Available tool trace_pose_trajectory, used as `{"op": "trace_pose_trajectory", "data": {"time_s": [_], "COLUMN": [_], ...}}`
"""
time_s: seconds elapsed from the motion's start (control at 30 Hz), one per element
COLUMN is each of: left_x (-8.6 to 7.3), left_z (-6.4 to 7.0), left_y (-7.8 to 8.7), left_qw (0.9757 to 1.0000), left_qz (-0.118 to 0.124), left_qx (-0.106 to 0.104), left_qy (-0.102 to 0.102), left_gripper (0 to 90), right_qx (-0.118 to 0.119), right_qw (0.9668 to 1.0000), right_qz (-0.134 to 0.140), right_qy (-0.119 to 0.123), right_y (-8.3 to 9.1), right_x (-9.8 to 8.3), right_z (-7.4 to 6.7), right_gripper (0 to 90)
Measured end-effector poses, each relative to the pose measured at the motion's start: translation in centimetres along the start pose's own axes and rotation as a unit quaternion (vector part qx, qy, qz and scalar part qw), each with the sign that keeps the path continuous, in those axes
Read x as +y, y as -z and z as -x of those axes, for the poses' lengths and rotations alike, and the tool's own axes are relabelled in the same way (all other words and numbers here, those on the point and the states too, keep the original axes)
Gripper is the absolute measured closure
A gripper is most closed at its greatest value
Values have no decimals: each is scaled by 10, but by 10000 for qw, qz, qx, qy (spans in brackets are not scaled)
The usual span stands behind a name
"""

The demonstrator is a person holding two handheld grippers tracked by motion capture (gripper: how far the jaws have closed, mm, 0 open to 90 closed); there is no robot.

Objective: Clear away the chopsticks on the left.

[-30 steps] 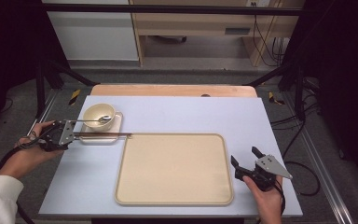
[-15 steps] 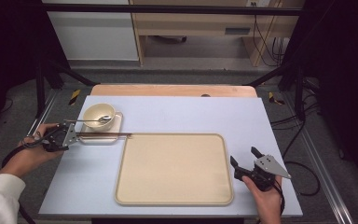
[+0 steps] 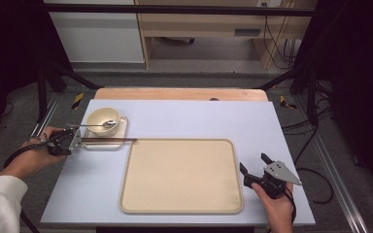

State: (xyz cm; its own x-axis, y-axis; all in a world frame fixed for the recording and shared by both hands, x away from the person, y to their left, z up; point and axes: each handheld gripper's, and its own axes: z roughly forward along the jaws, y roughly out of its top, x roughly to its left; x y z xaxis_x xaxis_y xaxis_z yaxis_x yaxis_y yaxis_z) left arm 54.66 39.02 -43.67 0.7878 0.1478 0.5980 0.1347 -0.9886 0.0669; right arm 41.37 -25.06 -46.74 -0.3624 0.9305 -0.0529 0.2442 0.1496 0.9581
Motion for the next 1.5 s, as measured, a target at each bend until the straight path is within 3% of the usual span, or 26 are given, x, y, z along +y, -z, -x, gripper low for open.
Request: {"op": "trace_pose_trajectory", "data": {"time_s": [1.5], "left_x": [5], "left_z": [-1], "left_y": [-13], "left_qw": [9993], "left_qz": [-162], "left_qx": [-176], "left_qy": [-299], "left_gripper": [727], "right_qx": [31], "right_qw": [10000], "right_qz": [-76], "right_qy": [-47], "right_y": [-1], "right_x": [-1], "right_z": [0], "right_gripper": [157]}}
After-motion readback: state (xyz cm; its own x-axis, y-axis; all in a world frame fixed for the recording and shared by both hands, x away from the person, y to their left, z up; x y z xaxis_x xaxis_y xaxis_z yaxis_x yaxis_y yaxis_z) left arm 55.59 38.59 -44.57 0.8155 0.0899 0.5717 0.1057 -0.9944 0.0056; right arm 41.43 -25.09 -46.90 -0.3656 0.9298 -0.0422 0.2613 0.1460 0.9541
